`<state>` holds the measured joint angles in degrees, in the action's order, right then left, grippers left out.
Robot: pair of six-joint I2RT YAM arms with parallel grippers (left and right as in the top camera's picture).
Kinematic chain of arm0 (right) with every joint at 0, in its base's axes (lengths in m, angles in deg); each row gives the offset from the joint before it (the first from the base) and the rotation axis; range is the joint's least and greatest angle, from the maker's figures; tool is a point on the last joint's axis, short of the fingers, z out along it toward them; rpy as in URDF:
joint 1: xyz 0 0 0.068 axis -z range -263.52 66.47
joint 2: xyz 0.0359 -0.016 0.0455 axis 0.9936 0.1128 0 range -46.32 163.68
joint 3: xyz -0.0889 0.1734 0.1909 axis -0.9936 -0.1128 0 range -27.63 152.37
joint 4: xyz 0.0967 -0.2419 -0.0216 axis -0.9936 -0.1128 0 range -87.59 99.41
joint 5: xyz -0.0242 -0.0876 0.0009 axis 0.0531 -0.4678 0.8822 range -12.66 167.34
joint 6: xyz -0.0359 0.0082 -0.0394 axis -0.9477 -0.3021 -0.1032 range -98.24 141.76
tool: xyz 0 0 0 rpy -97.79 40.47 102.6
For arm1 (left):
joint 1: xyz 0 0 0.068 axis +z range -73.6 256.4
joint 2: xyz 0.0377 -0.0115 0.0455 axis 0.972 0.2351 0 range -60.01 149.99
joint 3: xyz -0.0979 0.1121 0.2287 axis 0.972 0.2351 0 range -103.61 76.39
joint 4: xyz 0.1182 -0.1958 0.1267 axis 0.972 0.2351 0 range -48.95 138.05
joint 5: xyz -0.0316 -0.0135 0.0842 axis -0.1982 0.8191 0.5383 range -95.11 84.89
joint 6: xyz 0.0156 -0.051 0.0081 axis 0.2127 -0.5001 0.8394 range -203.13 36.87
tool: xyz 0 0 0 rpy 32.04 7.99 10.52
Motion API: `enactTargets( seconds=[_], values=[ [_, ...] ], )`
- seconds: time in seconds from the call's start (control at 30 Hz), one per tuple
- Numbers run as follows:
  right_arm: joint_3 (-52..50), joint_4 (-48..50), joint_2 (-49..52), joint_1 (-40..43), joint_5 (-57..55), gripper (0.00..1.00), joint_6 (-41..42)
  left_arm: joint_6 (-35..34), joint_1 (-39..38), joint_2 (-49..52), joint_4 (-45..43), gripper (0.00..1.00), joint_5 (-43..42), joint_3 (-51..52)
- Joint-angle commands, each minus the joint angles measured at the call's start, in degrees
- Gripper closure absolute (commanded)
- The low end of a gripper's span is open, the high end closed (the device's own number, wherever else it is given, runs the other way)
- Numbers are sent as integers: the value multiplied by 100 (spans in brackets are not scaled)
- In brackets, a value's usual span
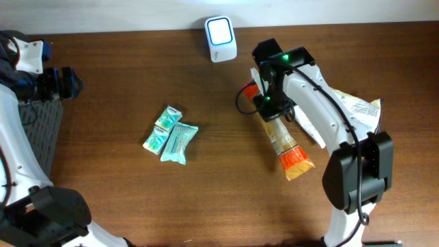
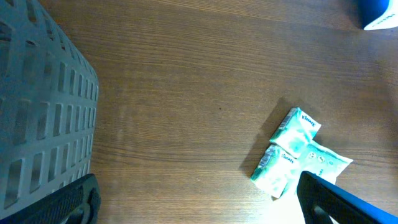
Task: Scan the item barcode
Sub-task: 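Lower the spaghetti pack onto the table's right side, release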
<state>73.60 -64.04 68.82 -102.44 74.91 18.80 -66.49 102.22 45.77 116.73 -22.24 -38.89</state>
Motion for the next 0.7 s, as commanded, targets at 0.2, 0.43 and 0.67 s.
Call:
enactTargets(
  seconds=[0.2,0.43,0.67],
  values=[
    [-1836,2050,-122,1001,-1364,96,-149,-57,11,39,-13,1,0,2],
    [-1834,2527,-122,1847,-1390,92,-149,-57,11,39,-13,1,0,2],
    [-352,1443,-131,1856,-857,22,188,-57,11,39,-13,1,0,0]
  ],
)
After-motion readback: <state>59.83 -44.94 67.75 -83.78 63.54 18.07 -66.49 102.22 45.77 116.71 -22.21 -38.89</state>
